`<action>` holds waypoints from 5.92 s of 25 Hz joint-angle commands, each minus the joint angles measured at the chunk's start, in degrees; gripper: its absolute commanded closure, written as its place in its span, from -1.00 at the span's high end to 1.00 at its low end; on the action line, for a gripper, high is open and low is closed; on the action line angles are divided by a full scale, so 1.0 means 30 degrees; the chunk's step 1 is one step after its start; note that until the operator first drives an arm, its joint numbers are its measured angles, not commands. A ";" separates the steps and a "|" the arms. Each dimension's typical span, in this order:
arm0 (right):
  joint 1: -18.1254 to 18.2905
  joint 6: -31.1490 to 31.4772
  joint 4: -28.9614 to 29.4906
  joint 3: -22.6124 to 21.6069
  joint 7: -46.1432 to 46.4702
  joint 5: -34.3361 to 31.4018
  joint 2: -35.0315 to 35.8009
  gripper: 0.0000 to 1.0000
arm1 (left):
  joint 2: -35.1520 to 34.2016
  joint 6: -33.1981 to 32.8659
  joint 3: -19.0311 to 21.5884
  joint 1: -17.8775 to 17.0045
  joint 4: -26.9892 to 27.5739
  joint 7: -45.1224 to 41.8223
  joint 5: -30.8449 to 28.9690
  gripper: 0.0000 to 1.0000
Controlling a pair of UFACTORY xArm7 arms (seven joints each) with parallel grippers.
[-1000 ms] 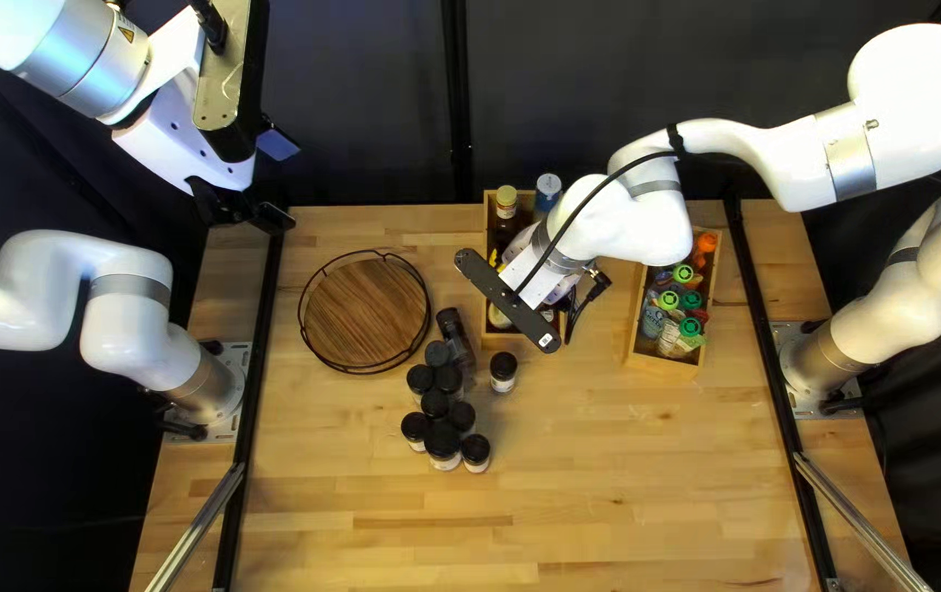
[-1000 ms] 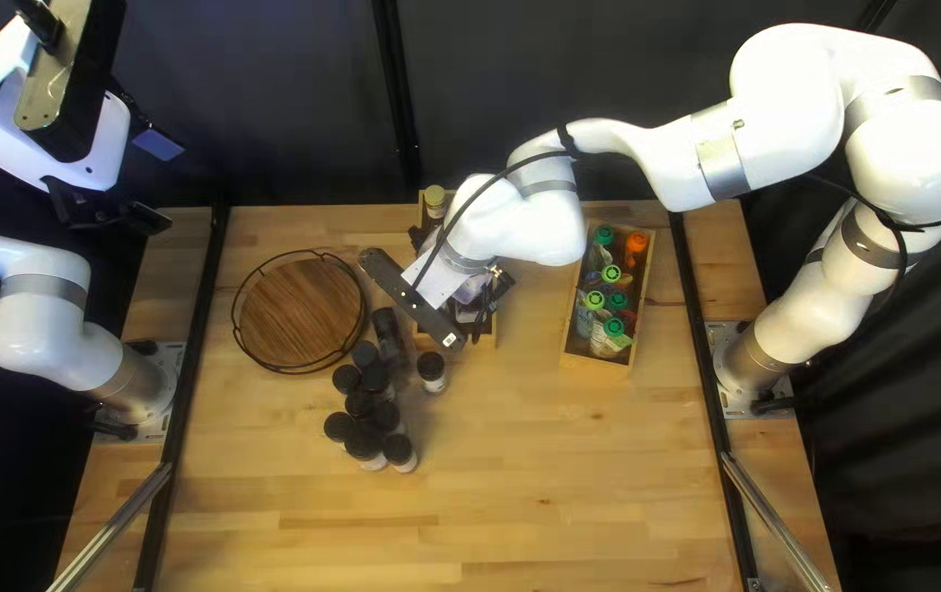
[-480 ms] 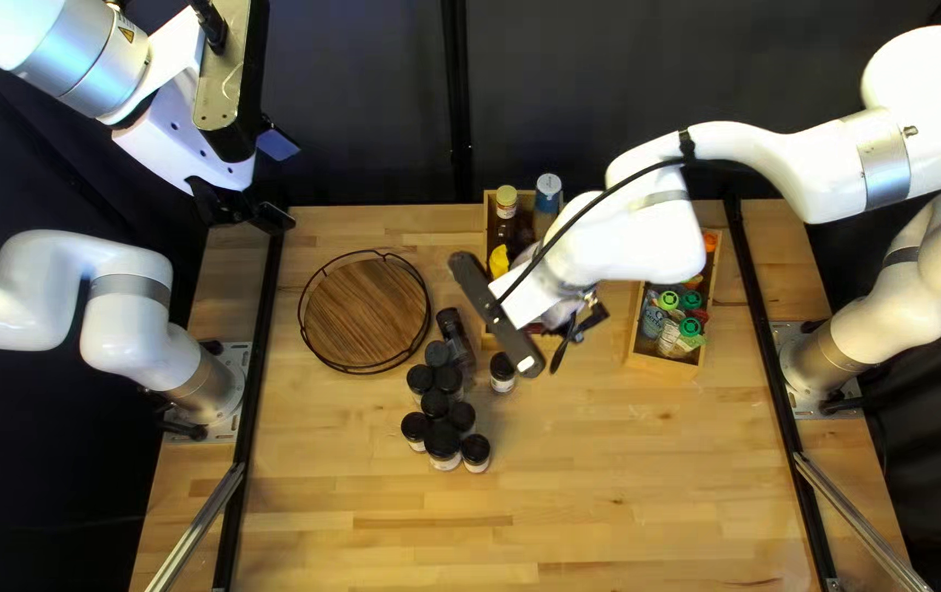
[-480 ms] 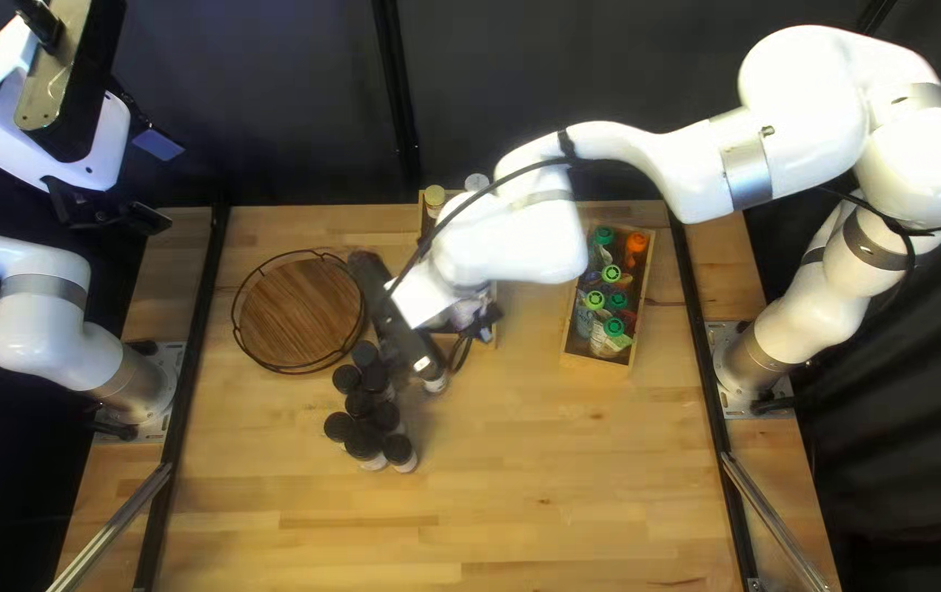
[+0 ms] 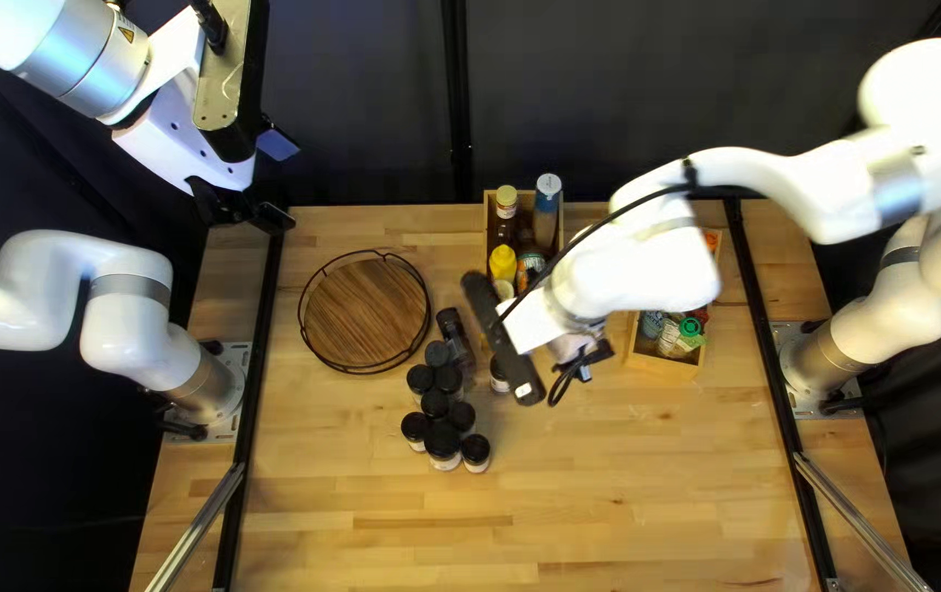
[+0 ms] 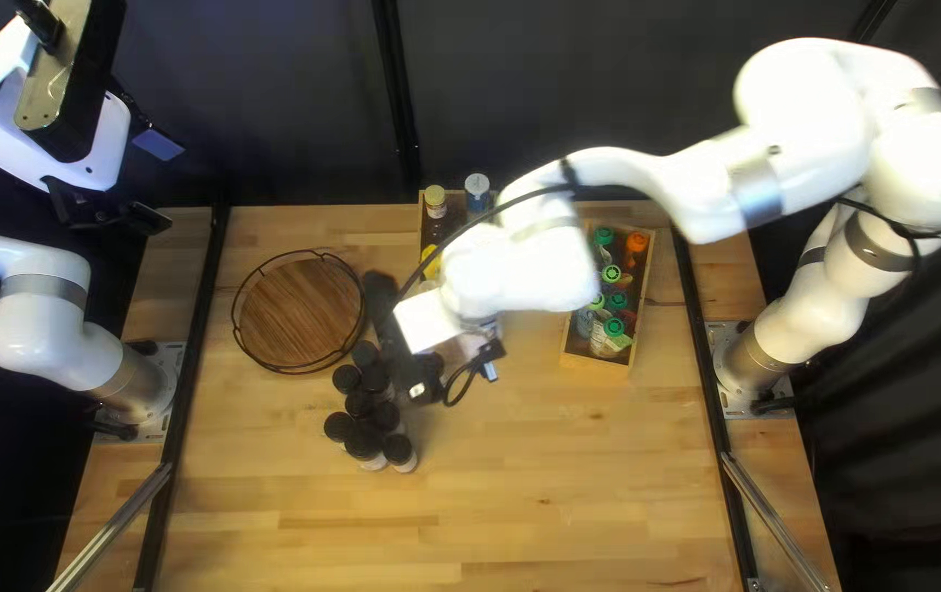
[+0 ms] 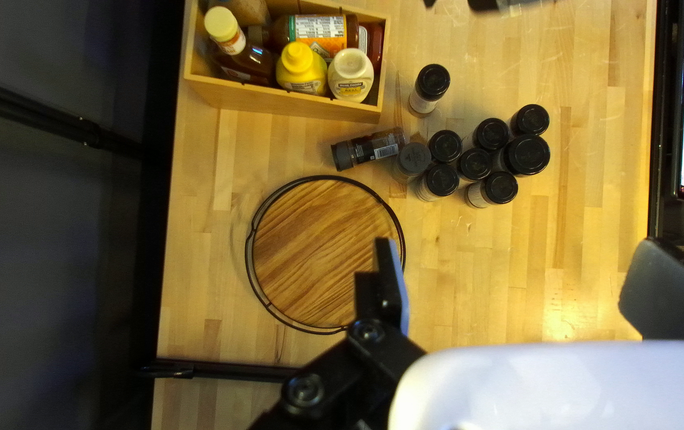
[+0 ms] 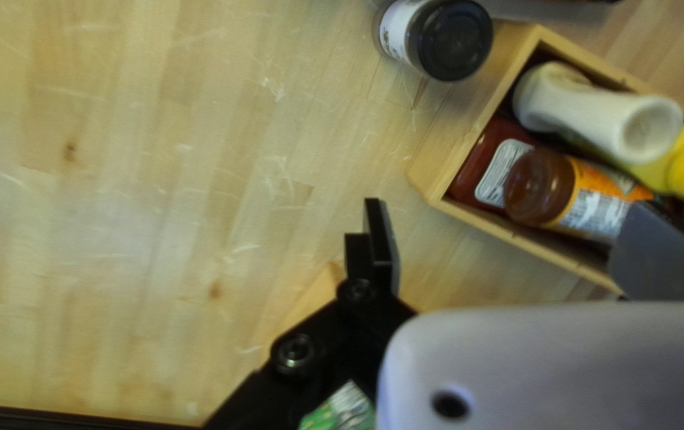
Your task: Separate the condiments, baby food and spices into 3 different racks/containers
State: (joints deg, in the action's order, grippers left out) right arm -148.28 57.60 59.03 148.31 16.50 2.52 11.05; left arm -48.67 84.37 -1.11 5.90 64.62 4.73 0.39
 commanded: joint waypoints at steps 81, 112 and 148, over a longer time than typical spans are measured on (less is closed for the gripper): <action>0.1114 0.6674 -0.0158 0.8159 0.5343 0.6884 1.1906 1.00 | 0.2428 -0.0422 0.0257 -0.0971 -0.0673 0.0446 0.1142 1.00; 0.1114 0.6674 -0.0158 0.8159 0.5343 0.6884 1.1906 1.00 | 1.5854 -0.9833 0.4183 -0.0212 -0.0641 -1.0006 -0.2183 1.00; 0.1114 0.6674 -0.0158 0.8159 0.5343 0.6884 1.1906 1.00 | 2.0860 -1.5324 0.3305 -0.1210 -0.1919 -1.8769 -0.8757 1.00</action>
State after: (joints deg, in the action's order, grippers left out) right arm -144.94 77.62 58.56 172.78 32.53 23.17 46.77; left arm 13.49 38.44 8.94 2.39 58.82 -51.08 -25.60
